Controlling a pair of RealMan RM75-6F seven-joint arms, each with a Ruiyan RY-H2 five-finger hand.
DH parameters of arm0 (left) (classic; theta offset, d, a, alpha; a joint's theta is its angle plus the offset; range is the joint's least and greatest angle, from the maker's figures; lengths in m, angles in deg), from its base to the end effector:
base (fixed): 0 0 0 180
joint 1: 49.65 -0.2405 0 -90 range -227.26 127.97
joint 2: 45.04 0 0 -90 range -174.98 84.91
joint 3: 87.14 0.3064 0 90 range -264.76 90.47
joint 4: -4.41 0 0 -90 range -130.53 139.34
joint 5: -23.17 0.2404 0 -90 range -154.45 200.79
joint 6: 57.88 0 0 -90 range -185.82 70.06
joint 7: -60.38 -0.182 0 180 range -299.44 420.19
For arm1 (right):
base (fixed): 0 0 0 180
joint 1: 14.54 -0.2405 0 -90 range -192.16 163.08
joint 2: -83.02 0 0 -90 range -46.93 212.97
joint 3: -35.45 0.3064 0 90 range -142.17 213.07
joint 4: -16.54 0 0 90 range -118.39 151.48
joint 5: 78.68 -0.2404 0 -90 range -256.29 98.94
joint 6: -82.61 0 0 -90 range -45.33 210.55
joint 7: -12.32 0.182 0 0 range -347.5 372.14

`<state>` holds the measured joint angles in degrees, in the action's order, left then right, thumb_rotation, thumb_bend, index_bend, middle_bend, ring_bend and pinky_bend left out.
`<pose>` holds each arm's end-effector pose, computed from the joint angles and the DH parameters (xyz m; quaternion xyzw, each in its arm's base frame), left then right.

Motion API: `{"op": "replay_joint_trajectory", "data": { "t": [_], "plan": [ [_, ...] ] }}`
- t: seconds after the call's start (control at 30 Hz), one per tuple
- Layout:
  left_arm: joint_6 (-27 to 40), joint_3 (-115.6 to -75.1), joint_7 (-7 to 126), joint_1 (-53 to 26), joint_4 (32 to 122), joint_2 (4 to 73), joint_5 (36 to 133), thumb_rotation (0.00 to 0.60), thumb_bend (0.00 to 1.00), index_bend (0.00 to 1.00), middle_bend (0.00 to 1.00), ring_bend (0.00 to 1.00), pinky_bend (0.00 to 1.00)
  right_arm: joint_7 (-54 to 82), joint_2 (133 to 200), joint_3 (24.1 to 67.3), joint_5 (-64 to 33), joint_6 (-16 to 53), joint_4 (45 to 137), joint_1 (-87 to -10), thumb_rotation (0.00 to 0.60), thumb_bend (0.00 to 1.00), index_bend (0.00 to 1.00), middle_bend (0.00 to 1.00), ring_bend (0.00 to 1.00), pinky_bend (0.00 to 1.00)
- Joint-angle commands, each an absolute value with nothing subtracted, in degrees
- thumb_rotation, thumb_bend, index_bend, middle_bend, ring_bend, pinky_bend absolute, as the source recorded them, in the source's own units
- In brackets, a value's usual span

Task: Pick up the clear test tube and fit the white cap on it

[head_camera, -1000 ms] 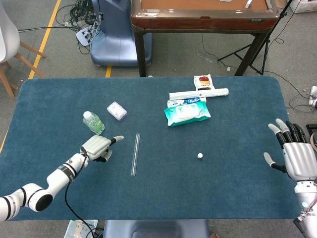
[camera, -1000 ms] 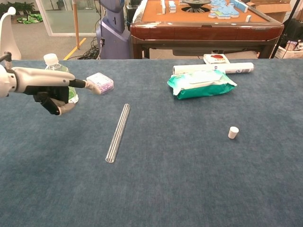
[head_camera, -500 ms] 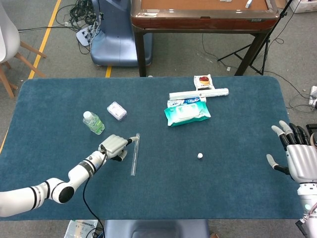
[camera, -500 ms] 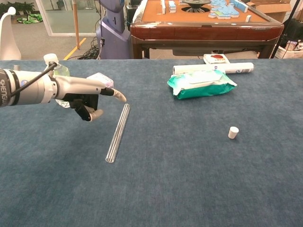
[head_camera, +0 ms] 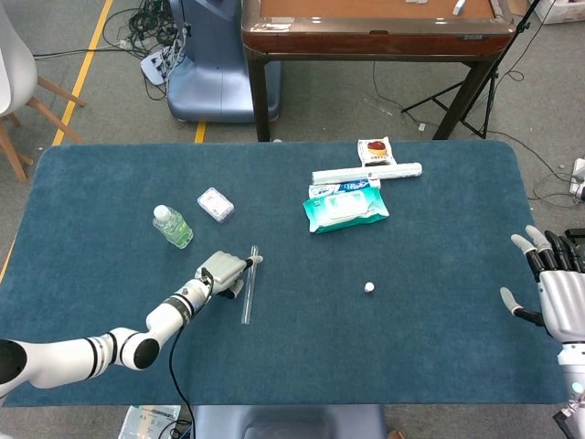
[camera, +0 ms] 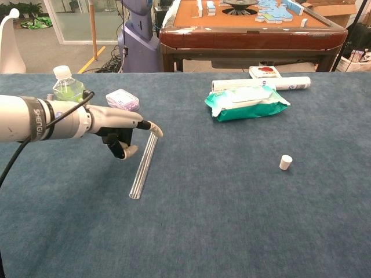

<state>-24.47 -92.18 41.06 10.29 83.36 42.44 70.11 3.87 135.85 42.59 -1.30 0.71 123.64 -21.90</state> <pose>-0.1412 0.4548 -0.1035 -0.8244 -0.4036 -0.2323 0.3217 -0.3284 -0.2517 0.2083 0.5812 -0.3780 0.3618 0.6233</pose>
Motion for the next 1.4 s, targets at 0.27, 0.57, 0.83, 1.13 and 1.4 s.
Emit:
{"op": "replay_joint_trajectory", "data": {
  "t": [0.27, 0.57, 0.83, 1.13, 1.4],
  "plan": [
    [-22.6, -89.7, 38.3, 11.8, 81.9, 43.4, 65.1, 0.6, 0.61, 0.11, 1.0, 1.0, 1.0, 4.3, 135.6, 42.4, -1.2, 0.1, 123.7, -21.3, 0.6, 0.3, 0.13, 0.08, 0.0, 0.01],
    [-19.4, -86.7, 34.5, 12.2, 85.1, 41.4, 58.7, 0.6, 0.61, 0.12, 1.0, 1.0, 1.0, 4.3, 135.7, 42.3, -0.9, 0.2, 123.7, -21.3, 0.6, 0.3, 0.13, 0.08, 0.0, 0.01],
    [-16.2, -84.4, 33.8, 10.3, 88.9, 37.6, 57.3, 0.6, 0.61, 0.12, 1.0, 1.0, 1.0, 4.0, 136.0, 42.4, -0.6, 0.5, 123.7, -21.5, 0.6, 0.3, 0.13, 0.08, 0.0, 0.01],
    [-14.3, -82.2, 33.6, 7.8, 92.5, 33.8, 57.3, 0.6, 0.61, 0.12, 1.0, 1.0, 1.0, 3.4, 136.4, 42.5, -0.4, 0.7, 124.0, -22.0, 0.6, 0.3, 0.13, 0.08, 0.0, 0.01],
    [-13.5, -80.6, 32.3, 6.9, 96.1, 31.5, 56.8, 0.6, 0.61, 0.12, 1.0, 1.0, 1.0, 3.0, 136.6, 42.5, -0.2, 0.6, 124.2, -22.0, 0.6, 0.3, 0.13, 0.08, 0.0, 0.01]
  ]
}}
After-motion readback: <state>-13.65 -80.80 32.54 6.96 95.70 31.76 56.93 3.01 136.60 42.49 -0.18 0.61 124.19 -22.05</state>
